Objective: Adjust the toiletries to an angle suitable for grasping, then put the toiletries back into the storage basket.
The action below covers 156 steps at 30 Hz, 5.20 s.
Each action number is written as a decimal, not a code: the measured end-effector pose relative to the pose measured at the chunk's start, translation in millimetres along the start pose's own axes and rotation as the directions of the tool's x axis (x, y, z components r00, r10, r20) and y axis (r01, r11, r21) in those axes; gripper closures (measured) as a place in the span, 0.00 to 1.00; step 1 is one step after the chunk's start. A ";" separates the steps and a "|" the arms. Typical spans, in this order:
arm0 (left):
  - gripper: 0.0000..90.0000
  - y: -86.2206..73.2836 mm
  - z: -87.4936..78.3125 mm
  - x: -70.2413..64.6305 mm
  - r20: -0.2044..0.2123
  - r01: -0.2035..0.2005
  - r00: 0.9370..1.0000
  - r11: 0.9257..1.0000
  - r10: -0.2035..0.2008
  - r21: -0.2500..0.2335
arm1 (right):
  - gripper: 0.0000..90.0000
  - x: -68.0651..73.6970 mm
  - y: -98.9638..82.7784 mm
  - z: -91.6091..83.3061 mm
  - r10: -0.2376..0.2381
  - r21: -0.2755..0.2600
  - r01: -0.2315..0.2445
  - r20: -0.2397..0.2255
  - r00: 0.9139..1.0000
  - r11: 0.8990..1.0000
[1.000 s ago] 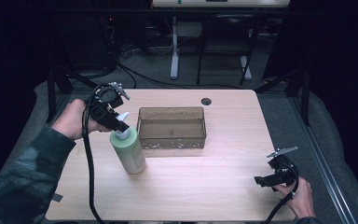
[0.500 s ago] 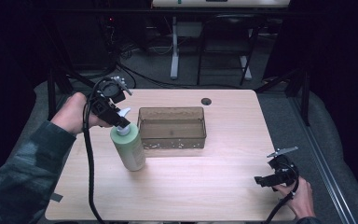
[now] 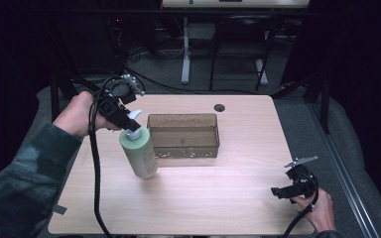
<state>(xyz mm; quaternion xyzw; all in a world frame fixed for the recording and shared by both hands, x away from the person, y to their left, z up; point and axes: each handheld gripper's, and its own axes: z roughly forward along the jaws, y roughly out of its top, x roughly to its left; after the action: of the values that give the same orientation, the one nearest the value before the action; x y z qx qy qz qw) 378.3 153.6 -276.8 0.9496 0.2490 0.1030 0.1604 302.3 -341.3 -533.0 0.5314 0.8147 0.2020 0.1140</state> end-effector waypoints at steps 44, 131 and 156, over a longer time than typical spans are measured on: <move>0.70 33.5 -38.4 6.7 -0.028 -0.031 0.999 0.999 0.031 -0.007 | 0.07 -4.7 -2.8 -2.0 0.014 -0.005 -0.014 -0.004 1.000 1.000; 0.70 110.8 -10.0 59.5 -0.103 0.068 0.992 0.998 -0.066 0.018 | 0.07 -5.9 -5.7 -4.0 0.012 -0.009 -0.012 -0.008 1.000 1.000; 0.70 111.8 23.1 72.7 -0.111 0.100 0.989 0.995 -0.096 0.028 | 0.08 -5.0 -5.7 -5.0 0.008 -0.010 -0.008 -0.008 1.000 1.000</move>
<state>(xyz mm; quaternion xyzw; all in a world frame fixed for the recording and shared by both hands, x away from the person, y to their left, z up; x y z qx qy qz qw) 496.0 92.3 -250.1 0.9317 0.3056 0.1425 0.1354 297.7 -348.9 -531.3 0.5332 0.8121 0.2084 0.1126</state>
